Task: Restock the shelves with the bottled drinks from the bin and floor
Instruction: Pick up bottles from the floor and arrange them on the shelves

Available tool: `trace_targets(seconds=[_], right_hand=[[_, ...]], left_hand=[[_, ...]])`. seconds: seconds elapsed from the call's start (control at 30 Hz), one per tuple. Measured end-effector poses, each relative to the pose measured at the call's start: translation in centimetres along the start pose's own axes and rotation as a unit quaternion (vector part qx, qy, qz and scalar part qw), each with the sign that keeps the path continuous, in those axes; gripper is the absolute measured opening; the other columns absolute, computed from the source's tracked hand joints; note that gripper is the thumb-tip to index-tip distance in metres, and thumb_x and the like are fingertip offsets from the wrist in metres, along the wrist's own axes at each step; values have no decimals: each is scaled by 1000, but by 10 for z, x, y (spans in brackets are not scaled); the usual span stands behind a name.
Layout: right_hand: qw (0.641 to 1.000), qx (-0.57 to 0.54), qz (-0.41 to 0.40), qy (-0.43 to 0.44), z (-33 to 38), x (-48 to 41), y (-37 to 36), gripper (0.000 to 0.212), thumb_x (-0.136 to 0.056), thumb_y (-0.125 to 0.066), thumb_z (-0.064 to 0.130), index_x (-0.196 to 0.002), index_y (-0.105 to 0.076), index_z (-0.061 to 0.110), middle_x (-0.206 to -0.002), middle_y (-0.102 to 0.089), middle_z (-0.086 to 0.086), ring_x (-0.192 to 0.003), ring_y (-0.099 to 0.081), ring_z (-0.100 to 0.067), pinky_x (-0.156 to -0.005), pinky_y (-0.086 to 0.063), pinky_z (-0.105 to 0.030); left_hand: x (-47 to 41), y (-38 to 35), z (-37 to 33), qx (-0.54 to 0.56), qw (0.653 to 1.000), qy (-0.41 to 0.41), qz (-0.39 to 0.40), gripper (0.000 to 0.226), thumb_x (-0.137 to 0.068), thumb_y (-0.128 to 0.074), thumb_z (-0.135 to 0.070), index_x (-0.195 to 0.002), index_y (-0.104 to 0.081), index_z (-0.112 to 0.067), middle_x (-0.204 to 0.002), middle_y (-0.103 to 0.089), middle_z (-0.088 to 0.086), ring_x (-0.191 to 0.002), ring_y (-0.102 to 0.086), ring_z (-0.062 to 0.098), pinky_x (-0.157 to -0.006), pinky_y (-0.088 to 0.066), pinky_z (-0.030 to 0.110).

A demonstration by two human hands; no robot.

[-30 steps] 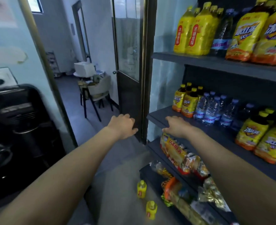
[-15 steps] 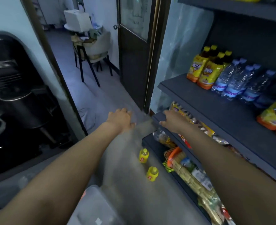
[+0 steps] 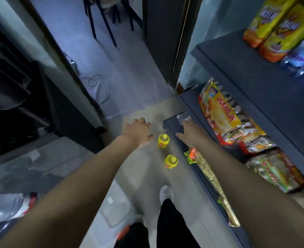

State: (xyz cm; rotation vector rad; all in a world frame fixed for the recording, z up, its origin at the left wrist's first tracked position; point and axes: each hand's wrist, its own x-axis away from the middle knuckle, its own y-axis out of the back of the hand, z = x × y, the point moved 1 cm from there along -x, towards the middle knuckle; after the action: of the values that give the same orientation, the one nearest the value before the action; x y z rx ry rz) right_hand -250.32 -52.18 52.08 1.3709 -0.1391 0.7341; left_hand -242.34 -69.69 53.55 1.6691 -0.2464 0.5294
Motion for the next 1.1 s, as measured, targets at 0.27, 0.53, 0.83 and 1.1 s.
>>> trace_targets(seconds=[0.27,0.53,0.83,1.1], right_hand=[[996,-38,75,-13,-51,-59,-64,51,-93,-53,24,-137,-37,5,-134,-45,-22,-124,-45,-38,-100,-41,-41],[983,-136,103,-65,-98,-103,-148,45,-91,-56,24,-128,-46,0,-129,-51,-23,-117,-49,-38,-95,-43,-47],[968,-187,101,-132,-135,-154,-259,43,-91,-58,21,-126,-49,-3,-129,-53,-21,-120,-49,-35,-94,-41,-38],[949,-254,91,-162,-165,-183,-352,53,-88,-63,25,-133,-45,5,-133,-49,-16,-124,-46,-30,-100,-40,-40]], left_hand=[[-65,-71,-18,82,995,37,37,48,-92,-45,-44,-131,-46,-15,-135,-43,9,-126,-39,30,-100,-38,43],[-117,-163,-22,111,990,47,72,45,-92,-47,-43,-129,-49,-17,-135,-45,7,-122,-44,27,-95,-41,39],[-168,-281,-2,169,980,48,97,43,-92,-49,-40,-127,-51,-15,-133,-47,9,-121,-46,26,-96,-43,40],[-209,-381,-4,239,963,37,117,39,-90,-55,-33,-121,-56,-11,-128,-51,11,-120,-48,28,-98,-43,43]])
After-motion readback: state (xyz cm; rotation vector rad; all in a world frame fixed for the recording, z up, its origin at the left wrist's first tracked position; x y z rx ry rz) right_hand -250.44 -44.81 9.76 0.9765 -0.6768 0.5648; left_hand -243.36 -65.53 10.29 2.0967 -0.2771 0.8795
